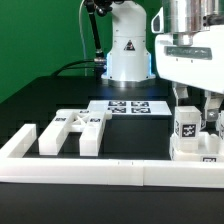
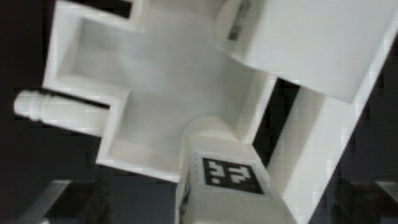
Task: Assemble chair
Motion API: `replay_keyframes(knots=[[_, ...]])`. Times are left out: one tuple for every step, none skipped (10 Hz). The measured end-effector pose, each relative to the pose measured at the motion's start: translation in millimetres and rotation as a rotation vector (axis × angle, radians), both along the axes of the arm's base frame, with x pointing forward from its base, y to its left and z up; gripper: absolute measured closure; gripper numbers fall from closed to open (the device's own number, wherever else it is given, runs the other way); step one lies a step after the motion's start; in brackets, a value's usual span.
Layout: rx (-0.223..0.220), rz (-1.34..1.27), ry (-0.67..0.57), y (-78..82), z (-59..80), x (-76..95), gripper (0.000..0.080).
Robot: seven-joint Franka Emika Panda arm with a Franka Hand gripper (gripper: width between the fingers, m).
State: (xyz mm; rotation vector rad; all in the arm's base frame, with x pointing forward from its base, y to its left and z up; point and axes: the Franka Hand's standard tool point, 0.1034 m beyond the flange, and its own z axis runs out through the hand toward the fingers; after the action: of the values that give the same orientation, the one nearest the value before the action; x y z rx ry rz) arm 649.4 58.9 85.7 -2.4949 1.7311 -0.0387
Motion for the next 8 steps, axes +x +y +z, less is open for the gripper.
replay_keyframes(knots=[[-0.013,0.149,-0.013,-0.9,0.9,1.6,0.0155],[-0.017,0.201,-0.017,-0.5,0.5,1.5,0.0155],[-0.023,0.273,-0.022,-0.6,0.4,1.4,0.0151],[-0.031,0.369,-0.029,-0.6,0.3,1.4,0.0151],[-0.037,0.42,-0.029,-1.0,0.1,1.1,0.0151],[-0.06,0.6,-0.012,-4.1,0.1,-0.9,0.0151],[-0.075,0.725,-0.013,-5.7,2.1,1.8,0.0151],[-0.085,0.832,-0.02,-6.0,2.7,2.8,0.0151]])
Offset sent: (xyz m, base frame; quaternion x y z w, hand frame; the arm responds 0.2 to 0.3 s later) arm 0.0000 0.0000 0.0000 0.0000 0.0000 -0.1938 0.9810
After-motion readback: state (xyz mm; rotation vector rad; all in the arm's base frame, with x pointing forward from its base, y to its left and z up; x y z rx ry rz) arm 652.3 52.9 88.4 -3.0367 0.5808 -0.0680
